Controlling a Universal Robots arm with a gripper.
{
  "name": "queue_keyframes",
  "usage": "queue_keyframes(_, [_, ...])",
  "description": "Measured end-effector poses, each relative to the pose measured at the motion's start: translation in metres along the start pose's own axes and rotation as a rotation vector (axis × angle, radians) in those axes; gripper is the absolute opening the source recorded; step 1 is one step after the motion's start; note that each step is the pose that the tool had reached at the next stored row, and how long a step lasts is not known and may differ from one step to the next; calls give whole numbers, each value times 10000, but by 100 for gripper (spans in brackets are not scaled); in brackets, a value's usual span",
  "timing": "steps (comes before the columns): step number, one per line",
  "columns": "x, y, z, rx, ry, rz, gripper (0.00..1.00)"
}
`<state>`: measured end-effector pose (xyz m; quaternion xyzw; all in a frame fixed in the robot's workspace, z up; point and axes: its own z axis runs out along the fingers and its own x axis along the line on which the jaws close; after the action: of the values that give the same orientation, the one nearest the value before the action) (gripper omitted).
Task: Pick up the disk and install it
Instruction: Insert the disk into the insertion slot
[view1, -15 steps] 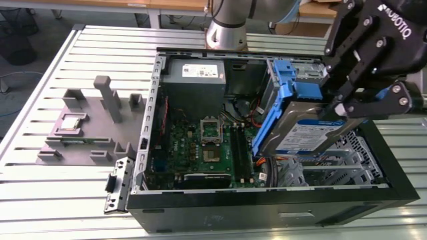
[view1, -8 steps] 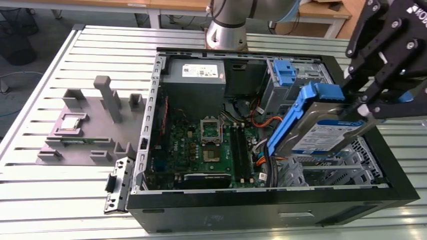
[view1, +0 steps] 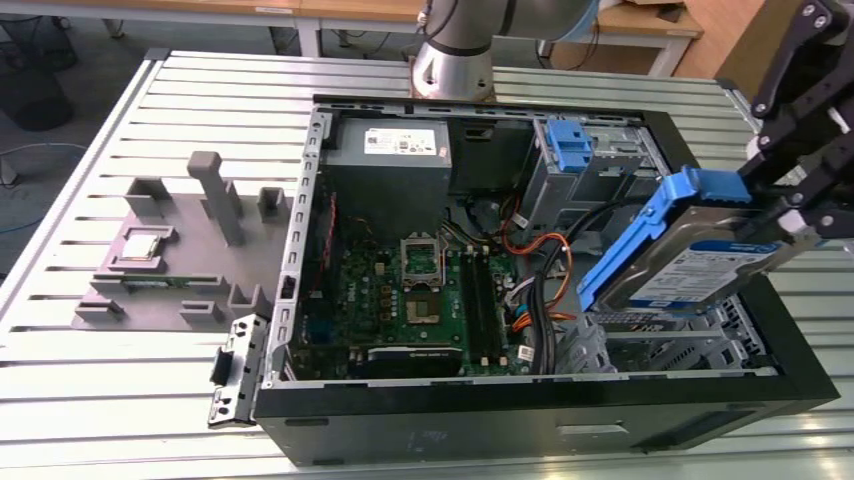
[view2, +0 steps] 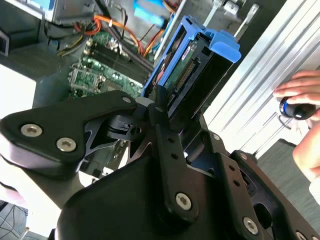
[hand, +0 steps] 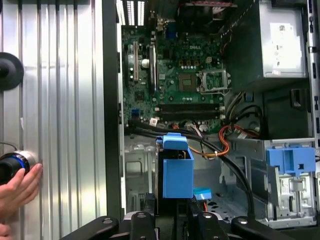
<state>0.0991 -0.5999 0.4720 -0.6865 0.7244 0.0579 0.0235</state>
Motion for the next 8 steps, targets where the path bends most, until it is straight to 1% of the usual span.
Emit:
queue_keyframes(2, [-4,-78,-2,0,0,0,35])
queue_keyframes(5, [-8,-162,-2,0,0,-1,35])
queue_keyframes(8, [-7,-187,7,0,-1,0,35])
